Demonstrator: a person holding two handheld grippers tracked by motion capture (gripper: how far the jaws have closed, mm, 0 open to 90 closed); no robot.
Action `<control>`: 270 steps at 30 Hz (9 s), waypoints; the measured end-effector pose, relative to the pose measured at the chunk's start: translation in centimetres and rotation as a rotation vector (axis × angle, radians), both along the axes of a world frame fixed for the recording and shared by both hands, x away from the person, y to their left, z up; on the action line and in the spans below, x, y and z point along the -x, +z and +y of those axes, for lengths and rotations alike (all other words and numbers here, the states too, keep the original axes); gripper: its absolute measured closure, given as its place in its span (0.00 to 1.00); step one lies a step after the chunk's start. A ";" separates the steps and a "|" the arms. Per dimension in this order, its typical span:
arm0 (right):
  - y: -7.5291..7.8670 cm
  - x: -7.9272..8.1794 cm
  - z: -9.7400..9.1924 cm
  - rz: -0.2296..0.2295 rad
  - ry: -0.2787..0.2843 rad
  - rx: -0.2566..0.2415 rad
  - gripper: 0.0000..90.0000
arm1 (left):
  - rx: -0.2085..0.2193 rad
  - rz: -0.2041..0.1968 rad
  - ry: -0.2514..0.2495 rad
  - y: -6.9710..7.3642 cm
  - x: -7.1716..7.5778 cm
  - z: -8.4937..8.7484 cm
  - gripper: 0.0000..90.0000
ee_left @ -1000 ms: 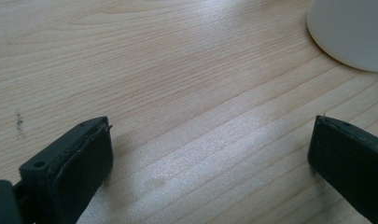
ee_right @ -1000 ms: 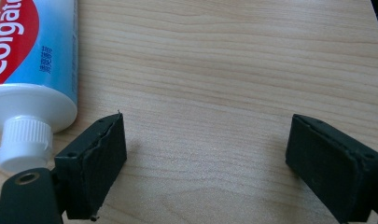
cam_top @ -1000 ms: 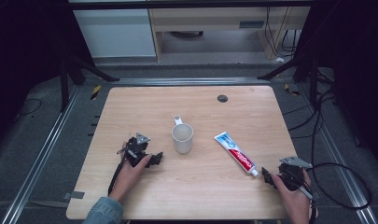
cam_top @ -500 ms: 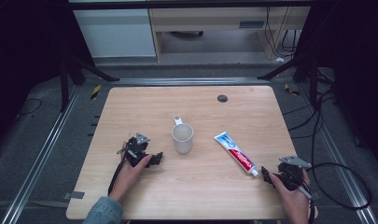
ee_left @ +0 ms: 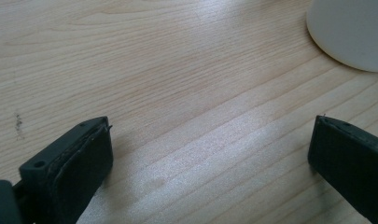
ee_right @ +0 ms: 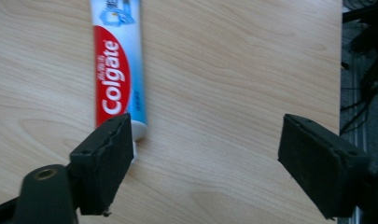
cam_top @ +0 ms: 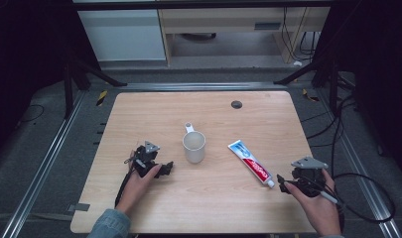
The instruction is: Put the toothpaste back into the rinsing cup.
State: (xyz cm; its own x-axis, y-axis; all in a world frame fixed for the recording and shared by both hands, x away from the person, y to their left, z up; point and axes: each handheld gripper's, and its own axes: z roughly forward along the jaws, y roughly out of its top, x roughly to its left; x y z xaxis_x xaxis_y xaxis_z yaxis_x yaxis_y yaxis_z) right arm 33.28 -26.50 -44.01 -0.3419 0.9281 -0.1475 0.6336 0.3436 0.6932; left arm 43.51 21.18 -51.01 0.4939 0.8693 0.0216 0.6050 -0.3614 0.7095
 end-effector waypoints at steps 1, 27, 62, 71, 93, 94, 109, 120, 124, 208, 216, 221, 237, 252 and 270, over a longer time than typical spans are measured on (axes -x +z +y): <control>0.3 -0.2 0.1 0.014 0.009 -0.010 0.22 | 0.001 0.000 0.000 0.0 0.0 0.0 0.00; 4.3 -4.7 4.1 0.201 0.179 0.070 0.41 | 0.000 -0.001 0.001 0.0 -0.1 -0.1 0.00; 2.3 -9.9 8.2 0.375 0.216 0.070 0.45 | 0.000 -0.001 0.001 0.0 -0.1 -0.1 0.00; 1.4 -11.5 9.4 0.414 0.208 0.077 0.43 | 0.000 -0.001 0.001 0.0 -0.1 -0.1 0.00; -0.8 -13.7 10.2 0.483 0.198 0.078 0.46 | 0.000 -0.001 0.001 0.0 -0.1 -0.1 0.00; -0.9 -13.7 10.2 0.482 0.203 0.085 0.47 | 0.000 -0.001 0.001 0.0 -0.1 -0.1 0.00; -2.0 -14.6 10.2 0.515 0.196 0.089 0.52 | 0.000 -0.001 0.001 0.0 -0.1 -0.1 0.00; -2.5 -15.1 10.4 0.548 0.202 0.106 0.51 | 0.000 -0.001 0.000 0.0 -0.1 -0.1 0.00; -2.6 -15.2 10.4 0.556 0.207 0.111 0.50 | 0.000 -0.001 0.000 0.0 -0.1 -0.1 0.00; 3.2 -15.6 9.9 0.345 0.248 -0.074 0.81 | 0.000 -0.001 0.000 0.0 -0.1 -0.1 0.00; 4.0 -15.7 10.8 0.304 0.245 -0.101 0.81 | 0.003 -0.002 0.003 0.0 -0.1 -0.1 0.00; 4.6 -15.7 11.2 0.270 0.250 -0.130 0.81 | 0.003 -0.002 0.002 0.0 -0.1 -0.1 0.00; 6.0 -15.5 12.7 0.166 0.281 -0.189 0.81 | 0.003 -0.002 0.003 0.0 -0.1 -0.1 0.00; 7.3 -15.4 13.2 0.040 0.272 -0.255 0.81 | 0.002 -0.003 0.001 0.0 -0.1 -0.1 0.00; 8.1 -15.3 13.5 -0.049 0.256 -0.294 0.81 | 0.001 -0.003 0.001 0.0 -0.1 -0.1 0.00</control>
State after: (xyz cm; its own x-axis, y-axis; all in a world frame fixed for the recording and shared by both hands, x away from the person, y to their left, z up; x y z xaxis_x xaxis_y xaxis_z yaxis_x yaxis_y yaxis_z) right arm 48.63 -13.02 -35.93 -0.5667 0.8190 0.0904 0.5170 0.2681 0.8129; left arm 43.61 21.07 -51.03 0.4928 0.8699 0.0221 0.6032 -0.3598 0.7118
